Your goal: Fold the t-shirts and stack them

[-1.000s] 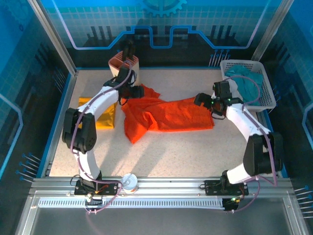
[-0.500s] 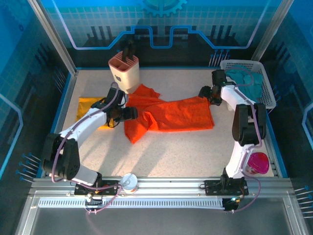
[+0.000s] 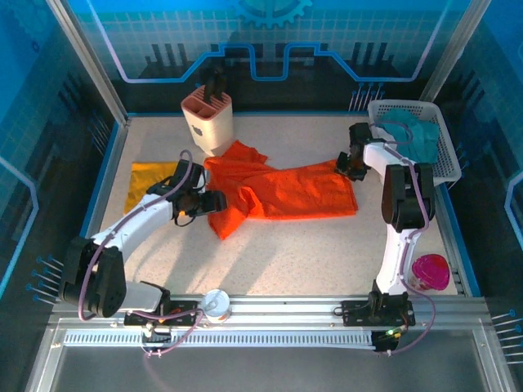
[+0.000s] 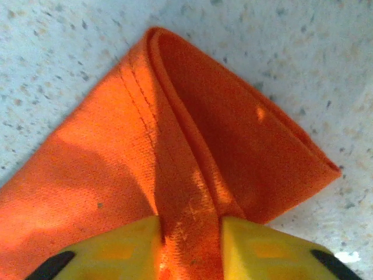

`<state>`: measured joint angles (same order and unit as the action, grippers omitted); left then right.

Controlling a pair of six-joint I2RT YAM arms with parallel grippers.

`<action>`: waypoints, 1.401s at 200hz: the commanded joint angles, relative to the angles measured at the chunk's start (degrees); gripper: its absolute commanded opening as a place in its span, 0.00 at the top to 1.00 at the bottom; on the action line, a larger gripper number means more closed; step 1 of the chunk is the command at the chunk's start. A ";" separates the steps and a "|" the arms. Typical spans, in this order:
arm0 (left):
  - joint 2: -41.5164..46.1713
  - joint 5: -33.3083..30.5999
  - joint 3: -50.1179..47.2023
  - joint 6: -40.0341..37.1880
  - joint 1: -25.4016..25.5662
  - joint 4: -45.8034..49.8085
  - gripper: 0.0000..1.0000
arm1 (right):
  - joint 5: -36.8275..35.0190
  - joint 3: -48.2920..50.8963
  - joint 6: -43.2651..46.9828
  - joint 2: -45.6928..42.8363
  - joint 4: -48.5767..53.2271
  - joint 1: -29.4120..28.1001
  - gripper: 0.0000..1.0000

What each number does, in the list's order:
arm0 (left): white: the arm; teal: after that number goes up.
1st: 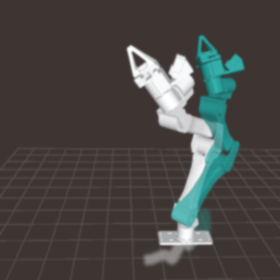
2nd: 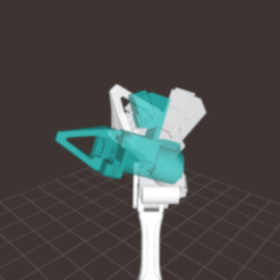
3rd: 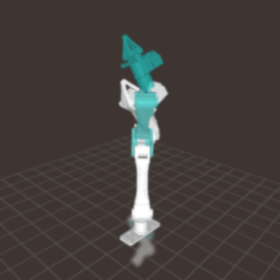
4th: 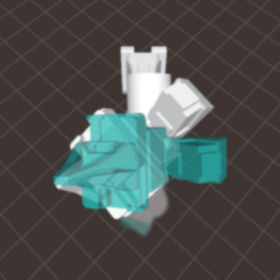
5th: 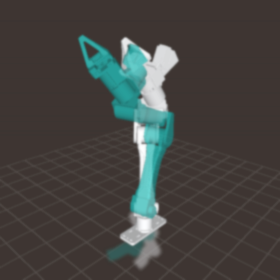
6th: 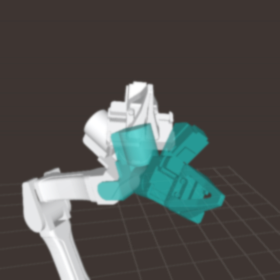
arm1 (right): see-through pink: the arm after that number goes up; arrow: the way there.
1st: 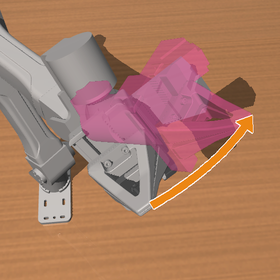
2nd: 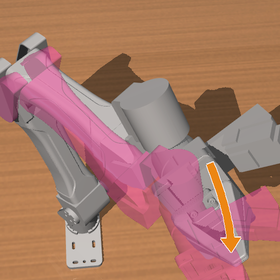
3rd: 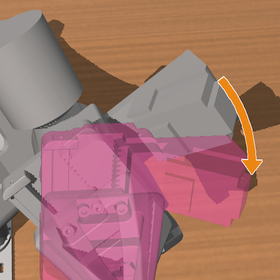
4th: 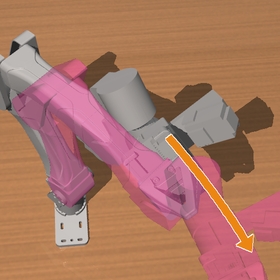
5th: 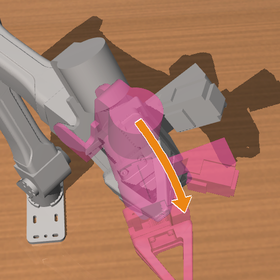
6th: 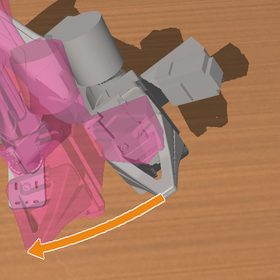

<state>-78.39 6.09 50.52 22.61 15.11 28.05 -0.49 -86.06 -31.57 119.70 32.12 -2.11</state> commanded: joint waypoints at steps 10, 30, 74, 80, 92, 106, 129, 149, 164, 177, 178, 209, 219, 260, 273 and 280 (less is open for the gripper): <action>-0.82 2.56 0.73 1.56 -0.08 -1.18 0.37 | 2.40 0.27 3.05 -1.61 0.47 -0.49 0.89; -0.41 3.17 1.21 1.67 -0.09 -1.93 0.37 | 1.83 0.43 4.45 -2.71 1.32 -1.54 1.00; 0.22 1.65 3.14 0.50 -0.17 -1.05 0.37 | -2.37 4.87 6.73 -12.08 3.00 -5.44 1.00; -0.13 1.48 3.78 0.06 -0.17 -0.46 0.37 | -3.09 5.66 7.25 -13.68 3.81 -6.25 1.00; -0.85 0.90 5.27 -0.67 -0.17 1.11 0.37 | -4.23 7.70 8.57 -17.16 4.77 -8.38 1.00; -1.27 0.12 5.74 -0.68 -0.17 1.42 0.37 | -6.12 9.54 9.88 -20.43 7.23 -11.45 1.00; -2.25 0.81 5.61 -0.16 -0.20 -0.52 0.37 | -9.44 14.09 9.00 -25.65 10.05 -17.08 1.00; -3.64 1.53 6.58 0.08 -0.17 -0.25 0.38 | -9.16 18.54 8.25 -29.75 9.44 -23.70 1.00; -4.51 1.88 6.54 0.05 -0.23 -1.40 0.38 | -9.49 20.71 7.41 -31.22 9.65 -29.14 1.00; -5.86 2.11 7.16 -0.44 -0.29 -1.26 0.38 | -9.65 22.69 6.15 -31.75 9.67 -32.84 0.98; -5.92 2.19 7.28 -0.50 -0.28 -1.26 0.38 | -9.63 22.82 6.12 -31.78 9.60 -33.08 0.98; -7.91 2.74 8.46 -0.30 -0.26 -0.92 0.38 | -3.23 29.38 3.67 -31.34 5.05 -37.07 0.84; -7.92 3.12 8.22 -0.04 -0.16 -1.23 0.38 | -2.80 30.19 2.95 -31.36 5.51 -37.26 0.79; -8.41 3.03 7.99 -0.54 -0.16 -1.14 0.38 | -1.08 29.61 6.26 -38.81 6.03 -36.19 0.32; -8.42 3.05 8.12 -0.63 -0.25 -1.04 0.38 | -0.41 27.84 7.39 -40.32 7.95 -34.41 0.30; -8.31 3.05 8.03 -0.62 -0.20 -1.07 0.38 | 0.07 27.30 7.47 -41.02 8.51 -33.30 0.31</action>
<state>-86.35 7.46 57.34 23.46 15.11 27.11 -2.94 -55.72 -26.04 82.39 38.37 -38.30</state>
